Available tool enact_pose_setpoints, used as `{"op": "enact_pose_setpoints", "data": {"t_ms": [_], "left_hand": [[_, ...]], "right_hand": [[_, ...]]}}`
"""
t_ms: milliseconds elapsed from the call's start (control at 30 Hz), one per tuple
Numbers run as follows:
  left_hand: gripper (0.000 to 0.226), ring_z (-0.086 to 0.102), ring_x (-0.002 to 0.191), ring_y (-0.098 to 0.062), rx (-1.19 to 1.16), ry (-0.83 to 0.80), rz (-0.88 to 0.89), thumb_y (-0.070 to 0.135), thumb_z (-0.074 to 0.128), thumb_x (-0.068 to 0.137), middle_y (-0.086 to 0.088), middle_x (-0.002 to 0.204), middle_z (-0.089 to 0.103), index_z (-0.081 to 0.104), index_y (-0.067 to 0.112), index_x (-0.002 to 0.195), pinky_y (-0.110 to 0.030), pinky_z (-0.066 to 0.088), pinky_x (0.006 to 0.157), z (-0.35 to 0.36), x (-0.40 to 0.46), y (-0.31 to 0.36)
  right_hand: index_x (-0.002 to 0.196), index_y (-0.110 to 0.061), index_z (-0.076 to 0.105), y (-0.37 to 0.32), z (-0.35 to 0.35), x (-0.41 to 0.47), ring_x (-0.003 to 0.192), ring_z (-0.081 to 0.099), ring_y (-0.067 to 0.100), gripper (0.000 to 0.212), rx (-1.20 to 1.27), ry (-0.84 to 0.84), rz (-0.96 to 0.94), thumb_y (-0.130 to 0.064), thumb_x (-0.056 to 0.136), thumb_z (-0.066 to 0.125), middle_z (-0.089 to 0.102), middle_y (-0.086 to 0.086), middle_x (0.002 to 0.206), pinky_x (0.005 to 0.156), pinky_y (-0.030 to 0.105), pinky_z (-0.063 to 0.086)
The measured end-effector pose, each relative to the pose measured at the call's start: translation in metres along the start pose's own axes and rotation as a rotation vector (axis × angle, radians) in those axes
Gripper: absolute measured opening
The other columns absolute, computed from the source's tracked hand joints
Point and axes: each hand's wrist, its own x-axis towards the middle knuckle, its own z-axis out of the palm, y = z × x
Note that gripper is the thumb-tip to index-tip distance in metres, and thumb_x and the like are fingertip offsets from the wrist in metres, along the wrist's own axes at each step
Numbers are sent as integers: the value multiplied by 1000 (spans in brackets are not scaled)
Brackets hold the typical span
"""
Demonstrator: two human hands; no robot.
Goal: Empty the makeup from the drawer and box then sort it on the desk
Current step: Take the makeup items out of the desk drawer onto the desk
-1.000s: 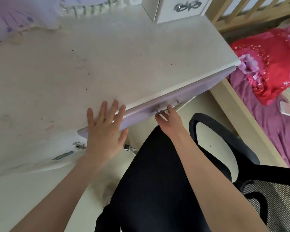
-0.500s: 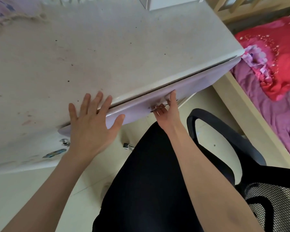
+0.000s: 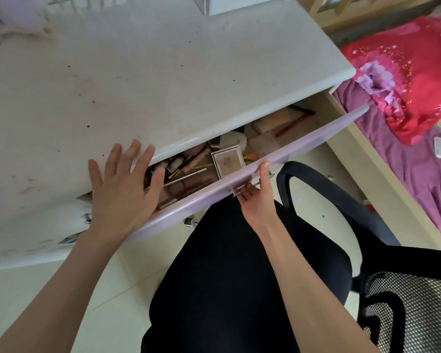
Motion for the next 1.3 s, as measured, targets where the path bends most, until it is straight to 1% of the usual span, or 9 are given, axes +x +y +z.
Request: {"op": "enact_pose_setpoints", "data": {"t_ms": [100, 233, 333, 600, 800, 967, 1067, 1200, 1300], "left_hand": [[70, 5, 143, -22, -5, -12, -2, 58, 4, 84, 3, 154, 17, 24, 30, 144, -56, 2, 111, 0, -1, 0], [72, 3, 143, -22, -7, -26, 2, 59, 1, 83, 3, 155, 14, 22, 30, 145, -55, -1, 111, 0, -2, 0], [73, 2, 143, -22, -5, -27, -1, 59, -1, 83, 3, 155, 14, 21, 30, 146, -56, -1, 111, 1, -2, 1], [68, 3, 143, -25, 23, -20, 19, 56, 3, 86, 1, 156, 12, 18, 29, 147, -58, 0, 110, 5, -4, -1], [66, 4, 143, -30, 56, -30, 58, 52, 10, 89, -5, 156, 11, 18, 21, 147, -60, 0, 109, 11, -11, -1], [52, 27, 137, -29, -159, 49, 223, 34, 28, 93, -12, 145, 37, 41, 9, 136, -51, 17, 111, 10, -24, 9], [43, 40, 126, -18, -352, -27, 326, 25, 32, 94, -7, 134, 48, 50, 9, 129, -37, 35, 106, 16, -24, 21], [37, 44, 120, -25, -474, -231, 130, 10, 41, 94, -9, 128, 52, 51, 12, 129, -38, 37, 104, 45, 6, 26], [42, 48, 116, -30, -418, -348, 93, 5, 42, 91, -12, 129, 52, 48, 14, 132, -40, 39, 101, 61, 27, 29]], "right_hand": [[137, -18, 39, 1, 0, -1, 119, 52, 25, 78, 29, 26, -10, -57, 71, 56, 52, 13, 131, 92, 31, 46], [112, -21, 54, -1, -4, -5, 104, 56, 23, 39, 35, 56, 35, -49, 84, 54, 58, 10, 110, 98, 37, 45], [103, -17, 58, -1, -8, -8, 94, 57, 21, 34, 23, 91, 84, -47, 86, 57, 59, 8, 95, 97, 40, 46], [100, -21, 57, -11, -11, -15, 105, 59, 26, 22, -82, 159, 132, -39, 88, 57, 58, 16, 114, 90, 41, 51], [100, -11, 60, -28, 0, -20, 109, 59, 26, 22, -158, 175, 135, -30, 91, 58, 60, 14, 115, 90, 36, 52], [100, -7, 64, -59, 10, -49, 78, 68, 14, 27, -886, 272, -246, -30, 93, 52, 68, 4, 89, 71, 30, 58], [102, -9, 66, -77, 15, -44, 76, 59, 10, 24, -1309, 201, -542, -26, 94, 50, 68, 1, 89, 71, 20, 47], [110, -12, 63, -80, 29, 5, 94, 58, 20, 24, -1726, -22, -543, -25, 94, 51, 66, 2, 102, 84, 29, 41], [110, -11, 58, -75, 41, 38, 101, 57, 29, 23, -2012, -51, -392, -22, 92, 47, 64, 8, 104, 90, 38, 37]]}}
